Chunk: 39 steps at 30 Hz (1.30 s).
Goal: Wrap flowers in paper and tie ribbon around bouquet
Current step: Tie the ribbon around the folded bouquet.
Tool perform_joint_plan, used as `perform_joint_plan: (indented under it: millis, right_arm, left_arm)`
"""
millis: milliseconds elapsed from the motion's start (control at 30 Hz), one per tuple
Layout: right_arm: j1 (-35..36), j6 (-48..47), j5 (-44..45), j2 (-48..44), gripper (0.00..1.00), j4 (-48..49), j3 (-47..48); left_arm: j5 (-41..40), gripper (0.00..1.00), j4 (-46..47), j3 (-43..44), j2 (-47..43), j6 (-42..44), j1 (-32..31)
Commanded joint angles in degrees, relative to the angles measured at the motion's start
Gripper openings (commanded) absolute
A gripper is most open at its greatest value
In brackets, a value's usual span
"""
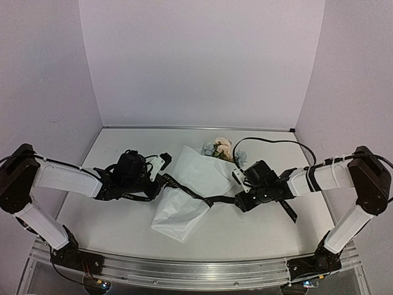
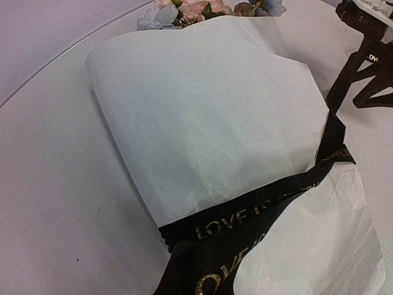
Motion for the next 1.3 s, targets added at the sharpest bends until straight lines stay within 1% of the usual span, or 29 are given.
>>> perform_joint_plan:
  millis: [0,100,133,200,300,400,500,567,633,700,800,933,1133,1267]
  right_arm:
    - [3.3,-6.0,-1.9,2.3,0.59,3.3,2.7]
    - [5.1,-11.8,-0.2,4.5,0.66,5.0,3.6]
    - [5.3,-12.7,0.3,5.3,0.67,5.4,4.2]
    - [5.5,-13.6,0.4,7.4,0.68,6.2,5.4]
    - [5.5,-14.4,4.4,9.8,0.68,10.1,6.6]
    - [5.5,-15.2,7.7,11.9,0.68,11.9,8.0]
    - [5.5,-15.1,8.6,13.4,0.66,13.3,8.8]
    - [5.5,-14.2,8.9,13.7,0.61,13.7,8.9]
    - [5.5,-13.3,9.5,13.5,0.51,14.1,8.3]
    - [5.5,-12.6,10.0,13.0,0.4,14.6,7.2]
    - [5.5,-12.2,10.7,12.1,0.2,14.9,6.1]
    - [5.5,-11.7,12.2,10.1,0.0,15.0,4.7]
    - [5.5,-10.2,14.2,5.9,0.0,14.8,1.3]
    - [5.4,-8.0,16.4,2.7,0.0,12.6,-1.5]
  left_arm:
    - [1.0,0.0,1.9,0.8,-1.8,0.1,-0.2]
    - [1.0,0.0,1.7,1.1,-1.9,0.7,-0.2]
    - [1.1,0.0,1.6,1.2,-1.8,0.9,-0.2]
    - [1.2,0.0,1.2,1.5,-1.7,1.3,-0.2]
    - [1.2,0.0,0.9,1.9,-1.4,1.7,-0.2]
    - [1.3,0.0,0.8,2.1,-1.3,1.9,-0.2]
    - [1.3,0.0,0.7,2.2,-1.3,2.0,-0.2]
    - [1.3,0.0,0.6,2.3,-1.2,2.1,-0.2]
    - [1.3,0.0,0.5,2.5,-1.1,2.2,-0.2]
    - [1.3,0.0,0.4,2.6,-1.1,2.3,-0.2]
    - [1.3,0.0,0.4,2.7,-1.0,2.2,-0.2]
    - [1.3,0.0,0.9,2.6,-1.0,1.5,-0.2]
    - [0.0,0.0,1.5,2.5,-0.9,-2.2,-0.2]
    - [-3.8,0.0,-1.7,4.7,0.1,-8.6,-0.2]
